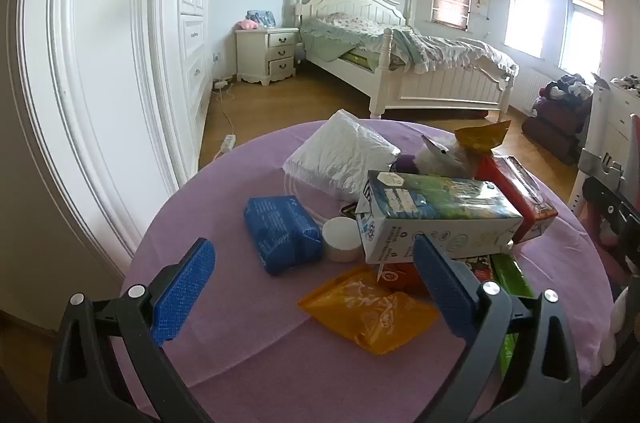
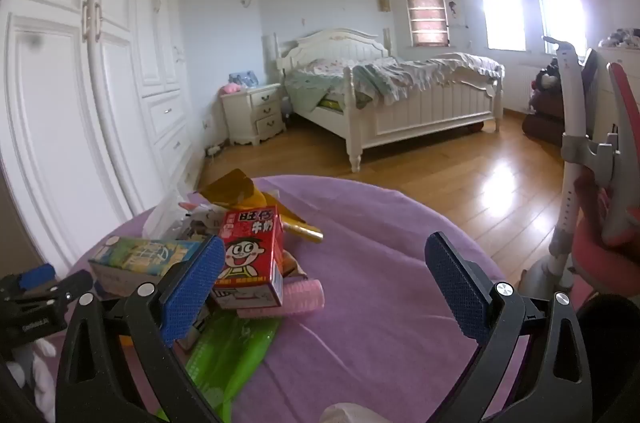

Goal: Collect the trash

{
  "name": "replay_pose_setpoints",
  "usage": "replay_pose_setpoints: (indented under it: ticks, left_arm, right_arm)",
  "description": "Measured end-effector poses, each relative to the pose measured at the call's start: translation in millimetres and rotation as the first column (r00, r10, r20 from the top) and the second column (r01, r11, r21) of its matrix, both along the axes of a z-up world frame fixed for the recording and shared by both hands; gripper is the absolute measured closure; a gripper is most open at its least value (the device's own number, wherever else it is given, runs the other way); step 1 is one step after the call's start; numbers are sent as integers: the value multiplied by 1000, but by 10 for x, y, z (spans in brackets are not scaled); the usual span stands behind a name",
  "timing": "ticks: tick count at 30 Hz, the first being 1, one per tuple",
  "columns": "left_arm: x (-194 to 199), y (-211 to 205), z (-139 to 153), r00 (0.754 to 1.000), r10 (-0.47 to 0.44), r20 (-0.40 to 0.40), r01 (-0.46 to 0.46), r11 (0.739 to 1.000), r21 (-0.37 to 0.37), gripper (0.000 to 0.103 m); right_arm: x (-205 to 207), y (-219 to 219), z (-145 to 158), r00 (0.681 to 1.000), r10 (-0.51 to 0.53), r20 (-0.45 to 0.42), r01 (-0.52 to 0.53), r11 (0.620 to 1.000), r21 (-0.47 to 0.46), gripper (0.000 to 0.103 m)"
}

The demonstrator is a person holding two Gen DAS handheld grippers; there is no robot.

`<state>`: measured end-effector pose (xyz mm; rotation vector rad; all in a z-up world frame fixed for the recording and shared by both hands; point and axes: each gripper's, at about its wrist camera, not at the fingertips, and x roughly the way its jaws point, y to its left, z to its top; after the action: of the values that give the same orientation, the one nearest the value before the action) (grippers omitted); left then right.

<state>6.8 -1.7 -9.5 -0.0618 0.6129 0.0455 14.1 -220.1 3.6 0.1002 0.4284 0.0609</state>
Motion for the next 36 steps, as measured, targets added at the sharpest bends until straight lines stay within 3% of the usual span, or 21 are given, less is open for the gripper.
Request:
replay_pose_setpoints:
  ticks: [22,36]
  left_arm:
    - [-20,55,-1,1000,-5,-2,5,1000,-13,5]
    - [-19,54,-6,1000,-4,-2,4,1000,-15,5]
  right_arm:
    - [13,64,10,1000,0,11,1,1000,-10,4]
    - [-37,140,37,998,26,54,-22,997,-78,4]
